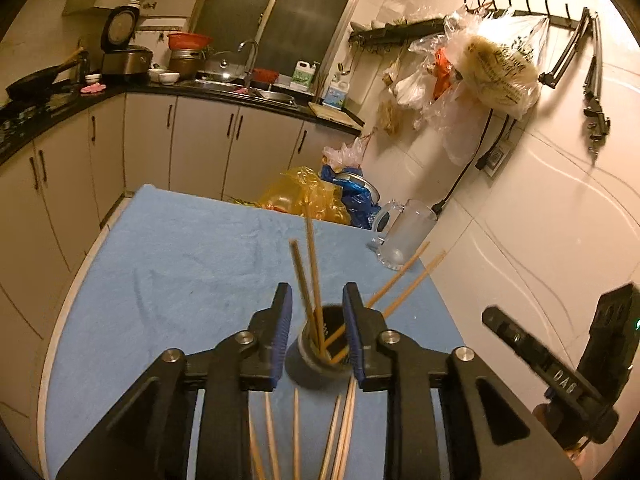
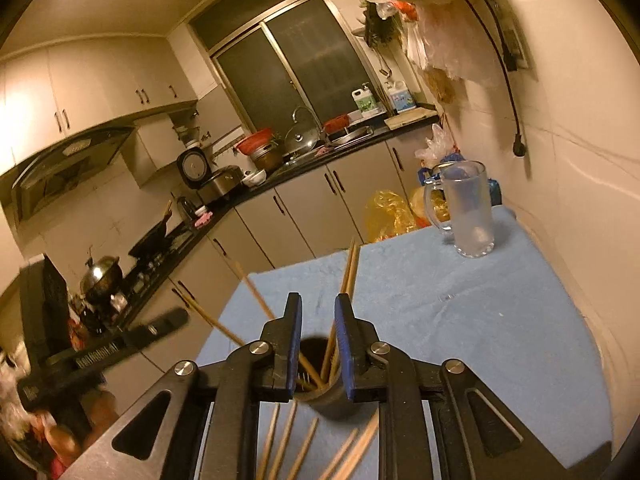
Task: Organize utensils
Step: 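Move the open left gripper back to the loose chopsticks on the towel, then close the left gripper on one wooden chopstick and lift it upright, then carry the upright chopstick with the left gripper over the grey holder, then lower the chopstick into the grey holder and open the left gripper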
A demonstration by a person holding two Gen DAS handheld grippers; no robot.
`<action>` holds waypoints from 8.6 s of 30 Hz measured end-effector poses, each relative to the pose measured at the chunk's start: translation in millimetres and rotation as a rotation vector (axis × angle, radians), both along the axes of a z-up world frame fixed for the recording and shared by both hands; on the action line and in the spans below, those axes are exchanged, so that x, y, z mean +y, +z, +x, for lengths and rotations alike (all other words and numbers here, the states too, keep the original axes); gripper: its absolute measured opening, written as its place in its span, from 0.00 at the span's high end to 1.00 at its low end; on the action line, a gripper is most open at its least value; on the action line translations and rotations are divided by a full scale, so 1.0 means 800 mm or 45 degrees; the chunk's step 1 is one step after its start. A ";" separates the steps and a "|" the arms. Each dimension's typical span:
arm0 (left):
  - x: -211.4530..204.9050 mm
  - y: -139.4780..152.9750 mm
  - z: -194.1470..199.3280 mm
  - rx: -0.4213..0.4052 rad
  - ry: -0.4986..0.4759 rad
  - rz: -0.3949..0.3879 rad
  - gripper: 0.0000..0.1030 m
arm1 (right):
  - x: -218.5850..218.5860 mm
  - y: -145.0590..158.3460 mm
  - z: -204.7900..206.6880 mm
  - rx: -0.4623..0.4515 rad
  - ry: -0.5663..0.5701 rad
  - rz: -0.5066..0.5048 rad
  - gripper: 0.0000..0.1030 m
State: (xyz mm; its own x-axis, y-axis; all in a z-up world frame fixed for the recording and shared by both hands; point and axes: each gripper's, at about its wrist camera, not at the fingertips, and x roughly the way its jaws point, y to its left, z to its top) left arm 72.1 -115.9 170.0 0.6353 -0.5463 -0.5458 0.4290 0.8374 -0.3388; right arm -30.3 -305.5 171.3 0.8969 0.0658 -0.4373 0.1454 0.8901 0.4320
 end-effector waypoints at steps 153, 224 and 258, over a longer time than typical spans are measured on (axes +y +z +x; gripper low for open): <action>0.048 -0.046 -0.143 -0.116 0.011 0.078 0.94 | 0.067 -0.064 -0.078 0.015 0.159 0.005 0.93; -0.001 0.066 -0.105 -0.286 -0.029 0.047 0.94 | 0.019 0.035 -0.058 -0.177 0.044 0.015 0.93; -0.059 0.022 0.026 -0.244 0.050 0.029 0.94 | 0.011 0.017 0.074 -0.127 -0.042 -0.095 0.93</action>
